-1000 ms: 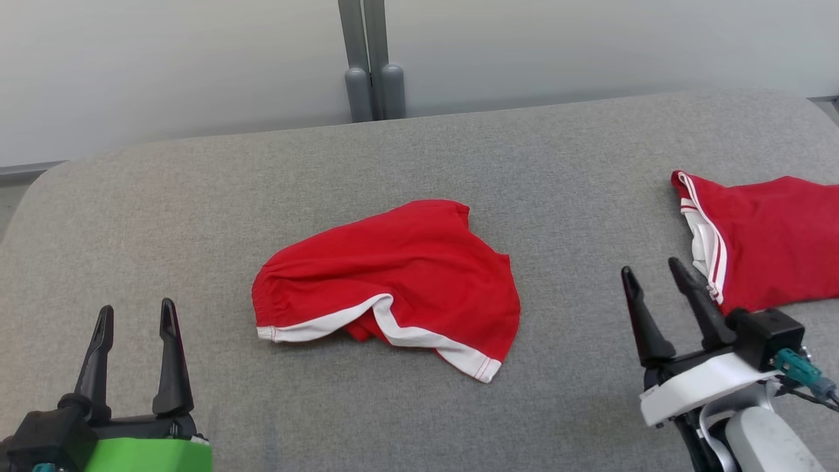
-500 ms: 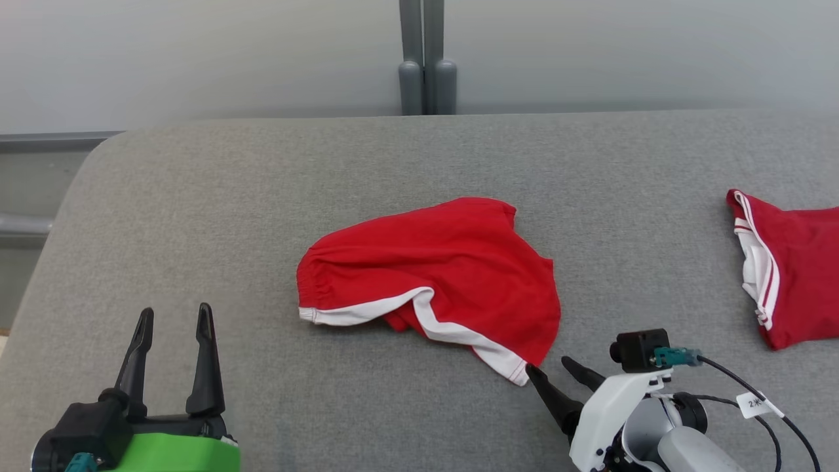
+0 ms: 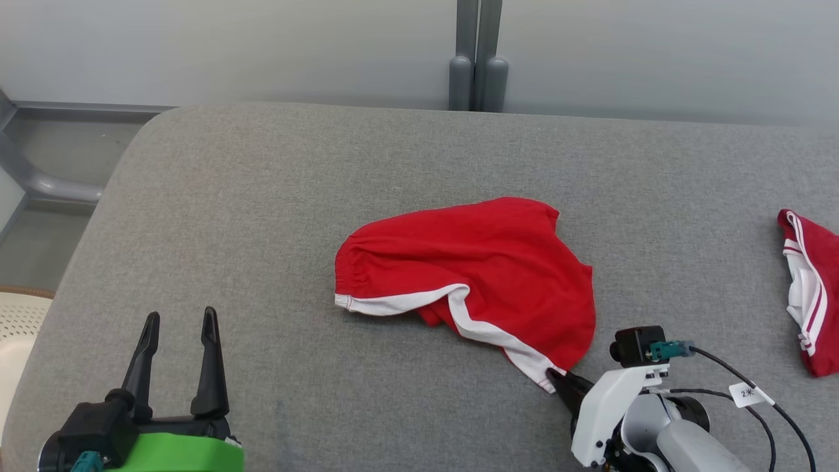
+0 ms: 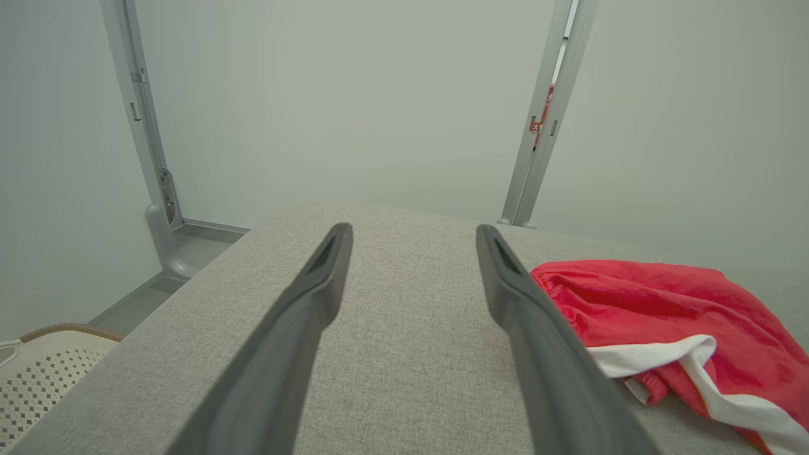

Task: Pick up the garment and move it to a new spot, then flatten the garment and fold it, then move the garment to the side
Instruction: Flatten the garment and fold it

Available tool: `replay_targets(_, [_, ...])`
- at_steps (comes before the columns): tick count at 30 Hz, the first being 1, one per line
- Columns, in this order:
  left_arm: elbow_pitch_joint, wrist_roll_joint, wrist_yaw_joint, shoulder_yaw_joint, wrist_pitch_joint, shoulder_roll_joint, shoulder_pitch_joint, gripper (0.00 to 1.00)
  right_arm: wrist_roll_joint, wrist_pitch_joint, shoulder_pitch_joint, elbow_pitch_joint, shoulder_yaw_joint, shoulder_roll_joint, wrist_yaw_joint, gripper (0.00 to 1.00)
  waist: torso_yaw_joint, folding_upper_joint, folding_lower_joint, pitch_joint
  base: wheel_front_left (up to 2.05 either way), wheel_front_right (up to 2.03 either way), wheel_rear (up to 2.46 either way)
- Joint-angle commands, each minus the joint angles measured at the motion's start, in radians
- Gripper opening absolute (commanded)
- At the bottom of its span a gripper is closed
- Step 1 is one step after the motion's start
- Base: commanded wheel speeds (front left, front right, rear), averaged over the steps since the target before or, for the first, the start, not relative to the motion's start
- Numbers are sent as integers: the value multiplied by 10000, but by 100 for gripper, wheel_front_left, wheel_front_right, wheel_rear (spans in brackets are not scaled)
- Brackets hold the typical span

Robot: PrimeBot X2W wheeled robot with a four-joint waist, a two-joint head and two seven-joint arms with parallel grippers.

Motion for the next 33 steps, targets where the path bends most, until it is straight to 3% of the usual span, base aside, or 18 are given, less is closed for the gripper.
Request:
replay_targets(1, [39, 39, -35, 50, -24, -20, -40, 100, -21, -95, 26, 53, 33, -93, 5, 0, -69, 0, 0, -14, 0, 0, 0])
replay_targets(9, [80, 127, -148, 147, -25, -148, -141, 100, -275, -469, -394, -737, -513, -1271, 4, 0, -562, 0, 0, 129, 0, 0, 0])
replay_targets(16, [243, 199, -324, 87, -25, -282, -396, 100, -192, 32, -945, -1087, -442, -2172, 4, 0, -711, 0, 0, 428, 0, 0, 0])
replay_targets(17, [272, 210, -353, 84, -25, -298, -434, 100, -114, 101, -980, -1060, -342, -2223, 4, 5, -707, 0, 0, 453, 0, 0, 0])
replay_targets(18, [328, 220, -371, 70, -25, -305, -463, 100, -110, 189, -1028, -971, -247, -2322, 4, 29, -701, 0, 0, 483, 0, 0, 0])
replay_targets(19, [399, 231, -373, 62, -25, -302, -487, 100, -127, 281, -1066, -846, -149, -2410, 4, 100, -698, 0, 0, 501, 0, 0, 0])
replay_targets(27, [610, 252, -422, 191, -25, -251, -464, 100, -176, -231, -1137, -793, 127, -2781, 4, 100, -889, 0, 0, 218, 0, 0, 0])
replay_targets(33, [421, 267, -343, 472, -25, -221, -174, 100, -132, -1688, -807, -1604, -798, -2935, 5, 100, -1313, 0, 0, -194, 0, 0, 0])
